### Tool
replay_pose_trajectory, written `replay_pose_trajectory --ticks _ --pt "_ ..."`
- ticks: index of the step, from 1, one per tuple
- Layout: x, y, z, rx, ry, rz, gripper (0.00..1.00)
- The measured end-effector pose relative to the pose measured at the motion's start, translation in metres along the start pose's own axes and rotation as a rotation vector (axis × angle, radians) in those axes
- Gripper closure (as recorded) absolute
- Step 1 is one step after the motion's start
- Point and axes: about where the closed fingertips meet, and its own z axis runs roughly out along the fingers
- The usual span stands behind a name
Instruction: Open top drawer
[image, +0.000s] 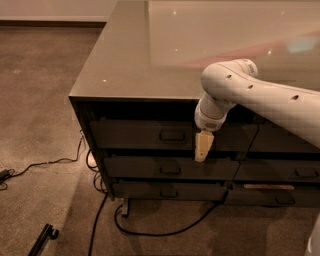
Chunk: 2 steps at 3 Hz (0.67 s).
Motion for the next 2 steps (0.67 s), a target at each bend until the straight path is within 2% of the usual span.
replay_pose_trajectory --ticks 1,2 --pt "-0.003 0.002 0.009 -0.013 -0.018 0.008 0.00" --pt "-0.003 0.008 0.024 -0.032 -0.008 0.018 0.00"
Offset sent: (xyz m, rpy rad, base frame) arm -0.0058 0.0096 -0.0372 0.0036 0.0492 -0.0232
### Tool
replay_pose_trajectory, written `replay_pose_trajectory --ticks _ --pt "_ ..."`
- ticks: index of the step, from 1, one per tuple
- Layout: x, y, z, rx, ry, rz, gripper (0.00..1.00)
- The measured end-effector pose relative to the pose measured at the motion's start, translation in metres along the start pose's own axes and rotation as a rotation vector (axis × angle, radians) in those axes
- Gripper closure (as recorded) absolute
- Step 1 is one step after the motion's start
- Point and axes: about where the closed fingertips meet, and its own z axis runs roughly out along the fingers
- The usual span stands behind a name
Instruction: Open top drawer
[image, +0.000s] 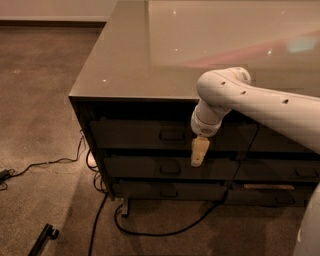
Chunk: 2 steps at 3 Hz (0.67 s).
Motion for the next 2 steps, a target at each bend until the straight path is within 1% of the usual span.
replay_pose_trajectory --ticks 1,2 --pt "0.0021 0.0052 0.0140 -0.016 0.026 0.002 0.19" --pt "0.0037 0.0098 0.0197 -0.028 0.045 -0.002 0.42"
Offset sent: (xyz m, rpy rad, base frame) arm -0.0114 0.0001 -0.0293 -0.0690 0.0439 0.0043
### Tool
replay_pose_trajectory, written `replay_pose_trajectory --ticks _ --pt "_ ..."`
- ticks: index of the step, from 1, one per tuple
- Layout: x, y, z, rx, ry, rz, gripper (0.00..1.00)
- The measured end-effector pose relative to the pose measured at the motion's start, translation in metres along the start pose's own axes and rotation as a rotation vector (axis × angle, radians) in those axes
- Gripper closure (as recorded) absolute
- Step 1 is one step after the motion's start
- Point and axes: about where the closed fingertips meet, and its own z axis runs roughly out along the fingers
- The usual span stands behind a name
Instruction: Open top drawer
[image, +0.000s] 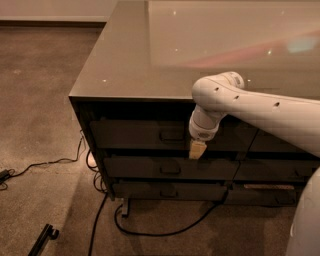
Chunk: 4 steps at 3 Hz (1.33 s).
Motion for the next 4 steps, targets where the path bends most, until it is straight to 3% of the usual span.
replay_pose_trajectory --ticks 2,3,4 --pt "-0.002 0.000 -0.010 -0.001 0.003 -0.001 0.88" --pt "-0.002 0.007 -0.019 -0.012 0.020 0.000 1.00" --pt "-0.003 0.006 -0.027 -0.012 0.020 0.000 0.82"
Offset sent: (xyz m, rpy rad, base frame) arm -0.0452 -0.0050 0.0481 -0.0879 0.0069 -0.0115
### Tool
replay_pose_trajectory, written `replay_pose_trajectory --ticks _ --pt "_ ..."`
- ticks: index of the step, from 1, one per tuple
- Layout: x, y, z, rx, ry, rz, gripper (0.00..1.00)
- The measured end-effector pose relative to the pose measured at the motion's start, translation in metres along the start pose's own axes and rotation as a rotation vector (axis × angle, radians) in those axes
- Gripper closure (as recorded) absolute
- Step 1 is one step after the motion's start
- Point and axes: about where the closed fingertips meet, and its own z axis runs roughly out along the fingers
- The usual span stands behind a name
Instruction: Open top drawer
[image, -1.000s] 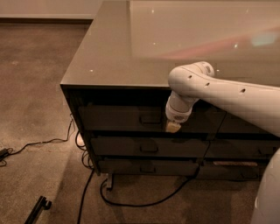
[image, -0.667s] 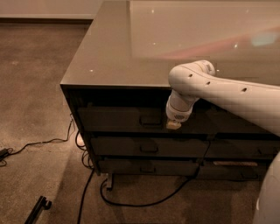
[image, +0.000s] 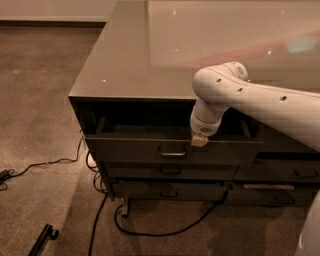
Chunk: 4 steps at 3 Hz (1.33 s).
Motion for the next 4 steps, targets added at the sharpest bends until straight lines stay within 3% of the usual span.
replay_pose_trajectory --ticks 3,4 --pt "-0.002 0.006 -0.008 0.011 -0.008 -0.006 0.12" --pt "0.011 0.049 -0.004 0.010 -0.028 -0.025 0.00"
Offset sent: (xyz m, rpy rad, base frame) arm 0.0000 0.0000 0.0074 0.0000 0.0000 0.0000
